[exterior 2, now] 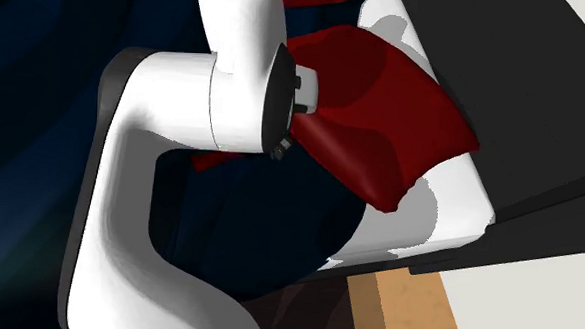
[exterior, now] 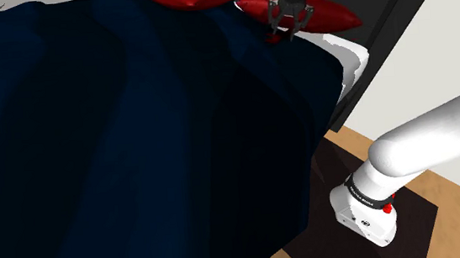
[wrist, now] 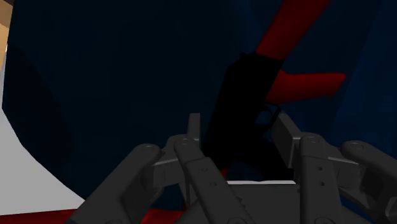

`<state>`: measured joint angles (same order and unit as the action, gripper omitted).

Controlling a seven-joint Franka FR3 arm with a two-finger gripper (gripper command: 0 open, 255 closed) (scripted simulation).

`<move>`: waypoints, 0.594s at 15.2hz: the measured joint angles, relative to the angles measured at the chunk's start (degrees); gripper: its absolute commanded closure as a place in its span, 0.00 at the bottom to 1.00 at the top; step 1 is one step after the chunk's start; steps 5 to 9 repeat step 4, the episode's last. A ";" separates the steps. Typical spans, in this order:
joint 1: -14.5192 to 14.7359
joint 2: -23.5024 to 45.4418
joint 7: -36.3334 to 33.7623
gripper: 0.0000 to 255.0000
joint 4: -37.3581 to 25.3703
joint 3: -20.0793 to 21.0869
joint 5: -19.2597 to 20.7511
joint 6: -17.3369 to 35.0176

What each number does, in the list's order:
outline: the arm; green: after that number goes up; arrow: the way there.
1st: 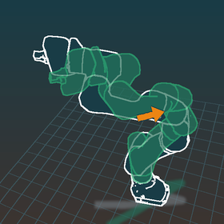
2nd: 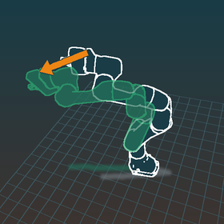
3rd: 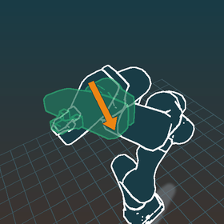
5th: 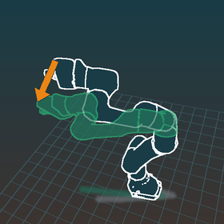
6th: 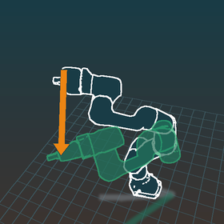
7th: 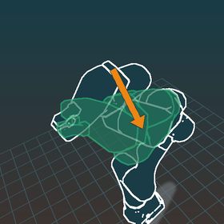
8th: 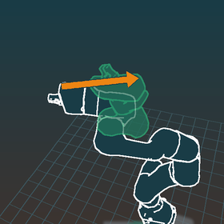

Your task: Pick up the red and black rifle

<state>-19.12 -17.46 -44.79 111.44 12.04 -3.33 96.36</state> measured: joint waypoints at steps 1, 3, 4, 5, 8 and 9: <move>0.01 0.25 -0.13 1.00 -1.05 0.05 0.04 -0.80; -0.07 0.62 -0.08 1.00 -3.02 -0.02 0.14 -2.41; -0.08 0.63 -0.09 1.00 -3.48 -0.04 0.16 -2.85; -0.08 0.63 -0.09 1.00 -3.48 -0.04 0.16 -2.85; -0.08 0.63 -0.09 1.00 -3.48 -0.04 0.16 -2.85; -0.08 0.63 -0.09 1.00 -3.48 -0.04 0.16 -2.85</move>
